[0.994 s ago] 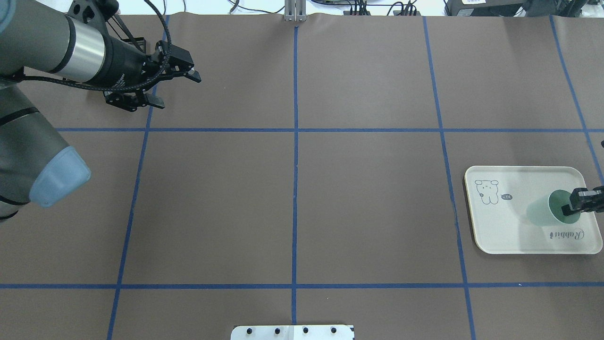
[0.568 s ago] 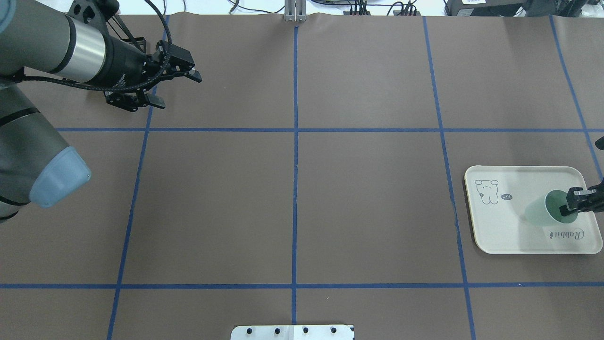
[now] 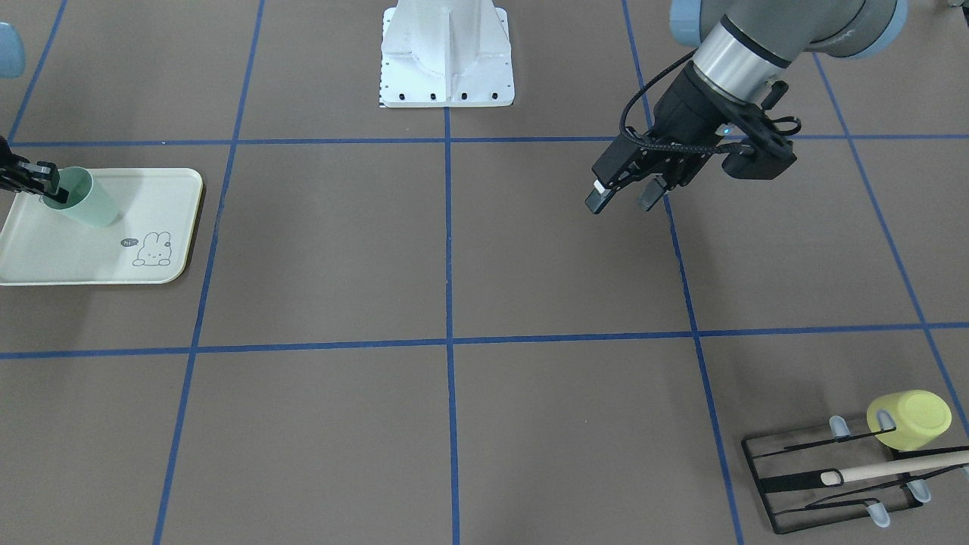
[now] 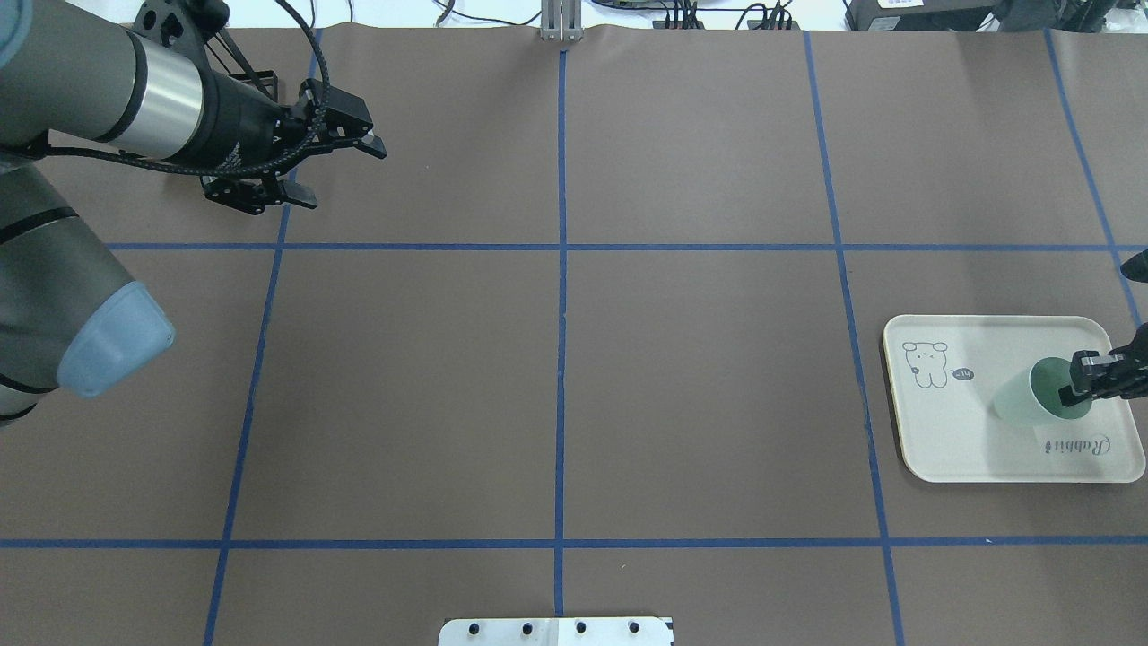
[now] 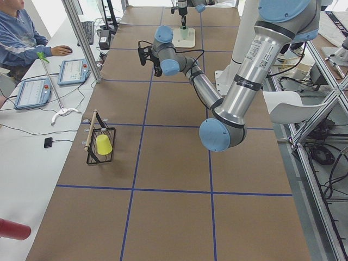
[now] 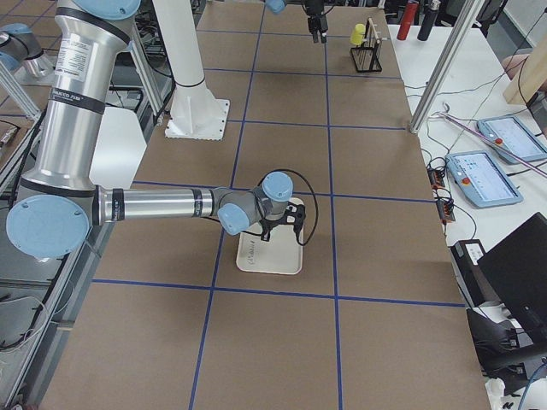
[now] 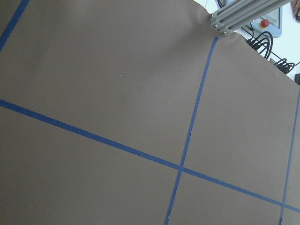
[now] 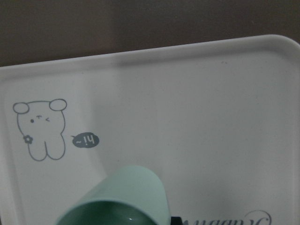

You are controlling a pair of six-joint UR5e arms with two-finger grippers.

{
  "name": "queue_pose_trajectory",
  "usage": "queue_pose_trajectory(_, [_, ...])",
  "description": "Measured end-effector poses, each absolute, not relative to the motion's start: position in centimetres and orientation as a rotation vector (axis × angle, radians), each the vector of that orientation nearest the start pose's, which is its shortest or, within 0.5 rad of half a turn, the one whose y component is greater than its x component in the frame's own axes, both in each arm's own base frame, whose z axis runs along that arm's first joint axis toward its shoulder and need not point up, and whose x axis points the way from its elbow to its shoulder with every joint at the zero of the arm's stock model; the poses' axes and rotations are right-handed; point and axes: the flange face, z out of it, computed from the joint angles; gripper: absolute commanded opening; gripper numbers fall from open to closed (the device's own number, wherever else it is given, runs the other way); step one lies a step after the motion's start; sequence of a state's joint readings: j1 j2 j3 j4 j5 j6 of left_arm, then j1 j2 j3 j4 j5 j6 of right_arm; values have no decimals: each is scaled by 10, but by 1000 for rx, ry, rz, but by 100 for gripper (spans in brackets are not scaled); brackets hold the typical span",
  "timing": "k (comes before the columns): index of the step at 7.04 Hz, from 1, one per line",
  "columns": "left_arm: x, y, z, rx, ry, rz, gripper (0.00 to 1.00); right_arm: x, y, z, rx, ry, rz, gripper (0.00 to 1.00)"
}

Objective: Left arm grabs green cup and hands to right arm on tray

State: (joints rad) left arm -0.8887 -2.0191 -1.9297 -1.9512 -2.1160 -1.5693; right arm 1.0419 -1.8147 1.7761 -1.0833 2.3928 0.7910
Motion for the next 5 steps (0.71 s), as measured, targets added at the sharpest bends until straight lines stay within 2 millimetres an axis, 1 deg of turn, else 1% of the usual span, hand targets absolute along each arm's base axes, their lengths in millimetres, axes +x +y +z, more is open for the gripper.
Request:
queue_pose_trajectory(1, [297,-495,201,67,1257,-445,100,-154,-384,608,-163,-893,62,99])
queue_pose_trajectory(3, [296,-494,199,70,1261,-443,100,-150,-387,607,-151,-883,75,100])
queue_pose_trajectory(4, [295,-494,197,72,1264,-442,100,-145,-390,600,-134,-891,83,100])
queue_pose_trajectory(5, [290,-492,195,77,1266,-441,100,-136,-392,587,-108,-910,90,100])
